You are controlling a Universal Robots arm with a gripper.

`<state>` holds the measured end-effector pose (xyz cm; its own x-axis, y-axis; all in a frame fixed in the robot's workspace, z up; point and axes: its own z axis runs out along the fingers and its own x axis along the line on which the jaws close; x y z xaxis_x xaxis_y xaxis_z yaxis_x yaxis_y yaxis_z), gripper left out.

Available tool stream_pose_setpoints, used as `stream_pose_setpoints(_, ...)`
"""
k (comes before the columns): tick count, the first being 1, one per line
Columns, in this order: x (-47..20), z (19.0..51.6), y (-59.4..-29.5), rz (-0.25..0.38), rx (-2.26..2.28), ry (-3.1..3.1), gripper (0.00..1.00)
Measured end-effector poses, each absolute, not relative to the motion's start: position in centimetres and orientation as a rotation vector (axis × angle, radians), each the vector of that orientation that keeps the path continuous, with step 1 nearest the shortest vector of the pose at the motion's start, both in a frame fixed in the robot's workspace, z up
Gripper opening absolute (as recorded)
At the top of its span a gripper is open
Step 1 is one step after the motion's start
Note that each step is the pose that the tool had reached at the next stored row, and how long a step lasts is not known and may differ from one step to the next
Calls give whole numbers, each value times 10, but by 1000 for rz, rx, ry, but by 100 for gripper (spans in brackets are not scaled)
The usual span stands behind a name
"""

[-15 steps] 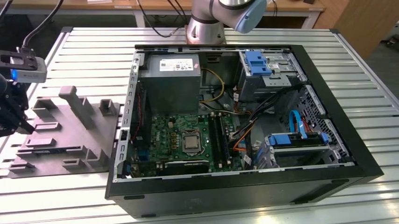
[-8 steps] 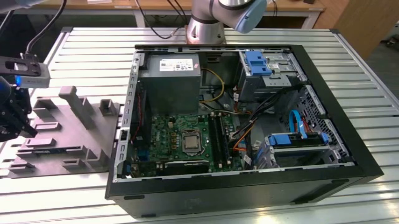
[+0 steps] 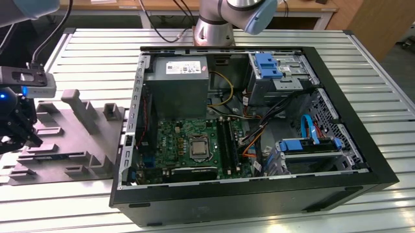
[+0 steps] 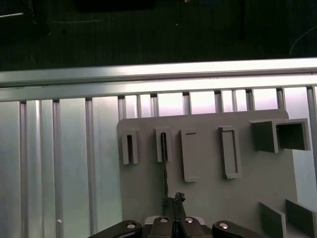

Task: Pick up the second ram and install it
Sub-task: 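Pick up the second ram and move it above second insertion slot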

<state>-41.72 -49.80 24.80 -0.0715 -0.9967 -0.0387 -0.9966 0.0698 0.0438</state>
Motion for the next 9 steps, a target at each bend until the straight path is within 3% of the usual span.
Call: stream_pose_setpoints(9, -417, 236, -498, -92, 2139, -2296, 10)
